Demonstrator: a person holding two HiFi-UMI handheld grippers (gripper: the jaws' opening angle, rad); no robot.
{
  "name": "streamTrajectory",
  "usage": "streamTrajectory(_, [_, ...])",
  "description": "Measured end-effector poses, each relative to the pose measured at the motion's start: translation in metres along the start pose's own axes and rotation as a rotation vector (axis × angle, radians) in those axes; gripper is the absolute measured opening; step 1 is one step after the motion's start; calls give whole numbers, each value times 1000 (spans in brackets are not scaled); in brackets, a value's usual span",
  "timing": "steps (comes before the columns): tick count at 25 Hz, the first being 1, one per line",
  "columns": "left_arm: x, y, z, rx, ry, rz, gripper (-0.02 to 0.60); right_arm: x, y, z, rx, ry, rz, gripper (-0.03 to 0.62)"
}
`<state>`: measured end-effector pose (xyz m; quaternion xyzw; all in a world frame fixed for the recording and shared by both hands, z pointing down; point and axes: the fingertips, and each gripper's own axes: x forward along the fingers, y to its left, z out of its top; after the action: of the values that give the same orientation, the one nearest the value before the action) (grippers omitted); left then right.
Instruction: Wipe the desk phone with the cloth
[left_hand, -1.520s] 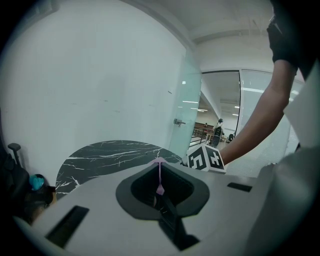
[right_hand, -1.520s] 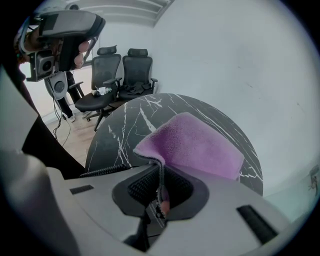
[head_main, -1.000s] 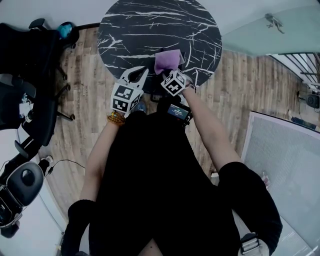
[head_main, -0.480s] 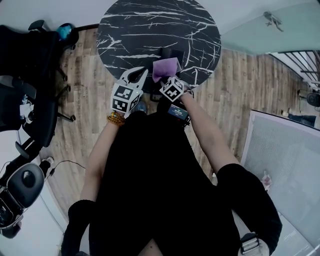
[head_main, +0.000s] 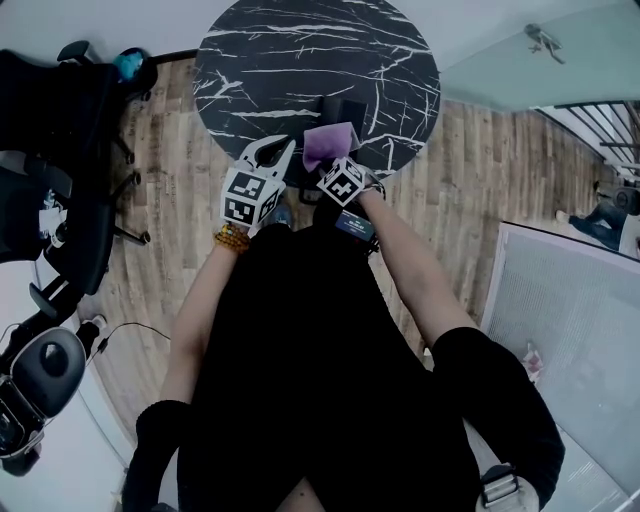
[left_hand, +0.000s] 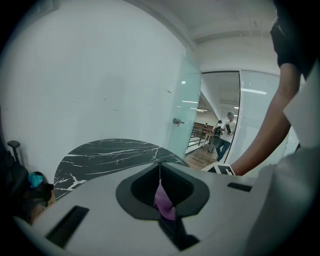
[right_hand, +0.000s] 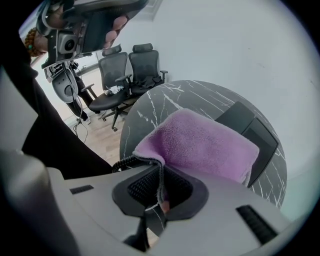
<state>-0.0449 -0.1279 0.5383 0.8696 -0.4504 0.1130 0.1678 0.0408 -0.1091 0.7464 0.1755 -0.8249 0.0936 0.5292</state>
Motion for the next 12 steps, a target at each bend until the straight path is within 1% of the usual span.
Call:
streamTrajectory(3, [-2,1,-2,-2,1,6,21,2,6,-3,19,9,15,49])
streamTrajectory(6, [-5,4,-1,-8,-3,20,21,0,7,0,0,-10,15,51])
streamTrajectory(8, [-6,6,1,-12,-8,26,21,-8,2,7,-31,-60,-2,51])
streamTrajectory(12, [-5,5,0,-21,-12,28,21,-38,-20,33,-57,-209,-72,51])
